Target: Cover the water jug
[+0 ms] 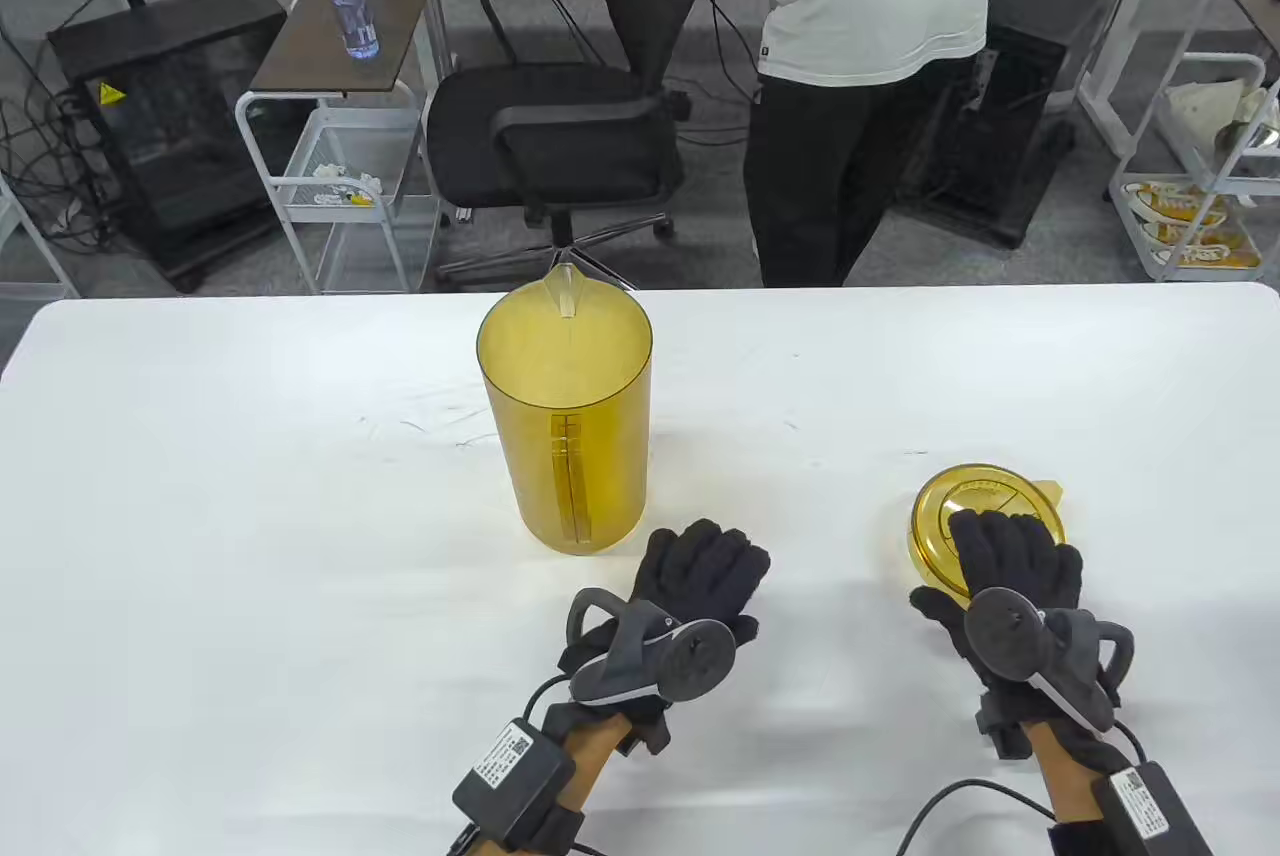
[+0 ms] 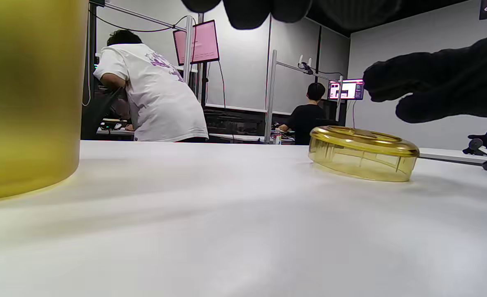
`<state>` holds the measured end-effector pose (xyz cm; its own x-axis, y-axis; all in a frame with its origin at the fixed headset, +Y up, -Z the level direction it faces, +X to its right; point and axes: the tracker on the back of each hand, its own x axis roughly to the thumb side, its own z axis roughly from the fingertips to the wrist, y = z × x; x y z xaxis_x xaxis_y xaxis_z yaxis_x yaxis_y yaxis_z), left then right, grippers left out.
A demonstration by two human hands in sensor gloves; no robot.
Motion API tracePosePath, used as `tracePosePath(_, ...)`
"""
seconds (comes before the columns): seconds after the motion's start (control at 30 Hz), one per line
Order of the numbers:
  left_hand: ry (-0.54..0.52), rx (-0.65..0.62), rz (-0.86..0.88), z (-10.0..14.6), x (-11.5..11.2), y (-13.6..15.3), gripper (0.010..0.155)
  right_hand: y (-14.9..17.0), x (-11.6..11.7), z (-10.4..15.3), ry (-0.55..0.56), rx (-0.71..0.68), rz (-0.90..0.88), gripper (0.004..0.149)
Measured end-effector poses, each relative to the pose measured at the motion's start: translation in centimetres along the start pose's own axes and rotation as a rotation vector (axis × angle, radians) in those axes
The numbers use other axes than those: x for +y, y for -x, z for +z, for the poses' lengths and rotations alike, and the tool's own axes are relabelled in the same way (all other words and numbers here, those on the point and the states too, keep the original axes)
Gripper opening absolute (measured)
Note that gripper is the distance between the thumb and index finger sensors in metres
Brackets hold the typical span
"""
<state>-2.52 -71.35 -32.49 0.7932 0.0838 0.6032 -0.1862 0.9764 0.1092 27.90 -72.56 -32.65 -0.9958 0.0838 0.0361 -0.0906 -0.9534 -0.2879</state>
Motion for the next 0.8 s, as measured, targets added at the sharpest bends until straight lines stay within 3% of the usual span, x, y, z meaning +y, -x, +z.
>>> tracePosePath(0.8, -0.057, 0.035, 0.014, 0.3, 0.5, 0.8, 0.068, 1.2, -0.5, -0.3, 0.029, 0.033, -0.038, 0.083)
